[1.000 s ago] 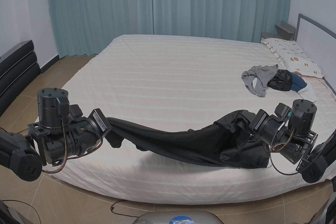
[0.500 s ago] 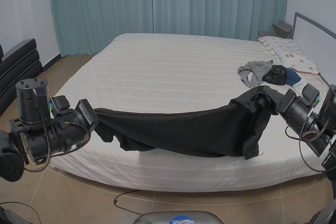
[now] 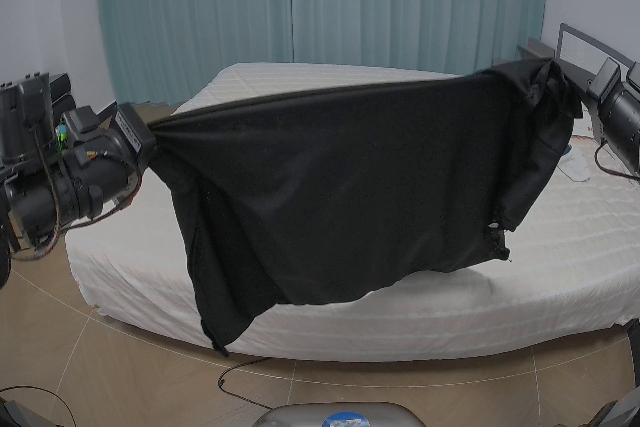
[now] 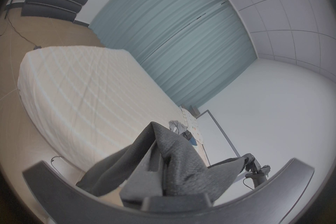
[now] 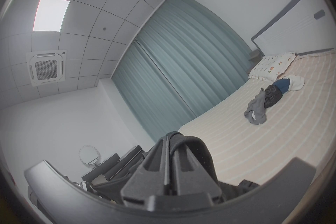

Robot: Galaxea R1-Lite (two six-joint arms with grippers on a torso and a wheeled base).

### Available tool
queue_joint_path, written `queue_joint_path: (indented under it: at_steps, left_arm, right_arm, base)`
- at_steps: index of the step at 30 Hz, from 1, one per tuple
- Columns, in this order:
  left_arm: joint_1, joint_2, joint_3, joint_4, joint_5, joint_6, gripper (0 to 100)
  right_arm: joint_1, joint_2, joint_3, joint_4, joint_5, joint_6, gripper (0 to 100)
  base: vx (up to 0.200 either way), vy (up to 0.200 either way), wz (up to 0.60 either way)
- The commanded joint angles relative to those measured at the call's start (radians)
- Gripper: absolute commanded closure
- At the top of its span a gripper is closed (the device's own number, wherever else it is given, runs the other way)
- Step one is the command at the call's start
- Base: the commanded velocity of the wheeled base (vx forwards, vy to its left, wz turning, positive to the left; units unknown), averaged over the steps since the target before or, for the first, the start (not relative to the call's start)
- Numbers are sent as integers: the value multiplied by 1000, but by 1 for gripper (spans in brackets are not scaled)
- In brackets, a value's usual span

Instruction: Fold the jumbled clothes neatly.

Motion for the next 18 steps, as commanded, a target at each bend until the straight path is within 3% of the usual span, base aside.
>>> queue_joint_path:
  at_steps: [1, 8, 14, 18]
  left_arm:
    - [56, 150, -147, 31, -3, 7, 100]
    - [81, 345, -308, 20, -5, 4, 100]
    - [91, 452, -363, 19, -2, 15, 100]
    - [113, 549, -415, 19, -3, 62, 100]
  right_arm:
    - [-81, 132, -111, 37, 20, -4, 100]
    - [-121, 367, -240, 34, 19, 8, 100]
    - [-139, 474, -304, 29, 19, 10, 100]
    - [-144, 557, -360, 29, 27, 10, 100]
  base:
    - [0, 0, 0]
    - [171, 0, 0]
    - [200, 0, 0]
    - [200, 0, 0]
